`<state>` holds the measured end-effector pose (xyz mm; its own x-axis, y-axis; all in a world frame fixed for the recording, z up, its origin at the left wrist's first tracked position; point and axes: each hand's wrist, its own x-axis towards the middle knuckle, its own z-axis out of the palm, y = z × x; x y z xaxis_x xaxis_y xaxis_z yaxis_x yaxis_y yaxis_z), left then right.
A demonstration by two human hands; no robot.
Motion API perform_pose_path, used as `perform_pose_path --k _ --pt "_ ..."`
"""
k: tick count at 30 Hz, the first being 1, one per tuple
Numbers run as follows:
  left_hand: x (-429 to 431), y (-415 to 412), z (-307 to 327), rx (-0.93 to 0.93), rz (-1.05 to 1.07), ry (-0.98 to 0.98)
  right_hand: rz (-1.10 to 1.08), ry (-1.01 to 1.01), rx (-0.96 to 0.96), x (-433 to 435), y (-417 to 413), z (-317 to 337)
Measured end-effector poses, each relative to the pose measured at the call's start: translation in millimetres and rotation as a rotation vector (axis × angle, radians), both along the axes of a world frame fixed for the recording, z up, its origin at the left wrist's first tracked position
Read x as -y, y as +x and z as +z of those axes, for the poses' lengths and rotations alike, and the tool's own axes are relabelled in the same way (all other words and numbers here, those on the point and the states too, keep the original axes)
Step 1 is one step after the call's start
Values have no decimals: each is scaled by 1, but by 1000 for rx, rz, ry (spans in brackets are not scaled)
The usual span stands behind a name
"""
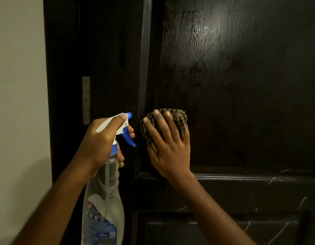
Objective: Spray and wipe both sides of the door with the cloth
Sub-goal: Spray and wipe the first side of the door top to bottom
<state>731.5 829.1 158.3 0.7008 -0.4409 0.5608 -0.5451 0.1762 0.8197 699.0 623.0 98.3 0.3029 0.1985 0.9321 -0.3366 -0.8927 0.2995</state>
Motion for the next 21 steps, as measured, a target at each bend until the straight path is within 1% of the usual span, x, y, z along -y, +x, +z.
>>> perform_pose_path --k 3,6,8,11,13,15,18,21 --pt "-4 3 -10 7 28 38 -7 -32 -77 6 -7 -42" --pt "-7 3 -19 19 32 70 25 -88 -129 16 -14 -48" --pt "-8 3 -22 20 20 85 36 -90 -121 18 -17 -41" --pt "-7 2 -24 11 -20 113 35 39 -11 16 -14 -14" --pt "-6 2 -24 4 -42 139 52 170 104 11 -10 20" --pt "-5 3 -24 -13 -53 166 76 262 182 3 -5 54" --pt "-9 7 -27 -53 -37 172 95 283 186 -13 5 85" --pt "-17 13 -30 -67 26 105 60 214 142 -21 12 85"
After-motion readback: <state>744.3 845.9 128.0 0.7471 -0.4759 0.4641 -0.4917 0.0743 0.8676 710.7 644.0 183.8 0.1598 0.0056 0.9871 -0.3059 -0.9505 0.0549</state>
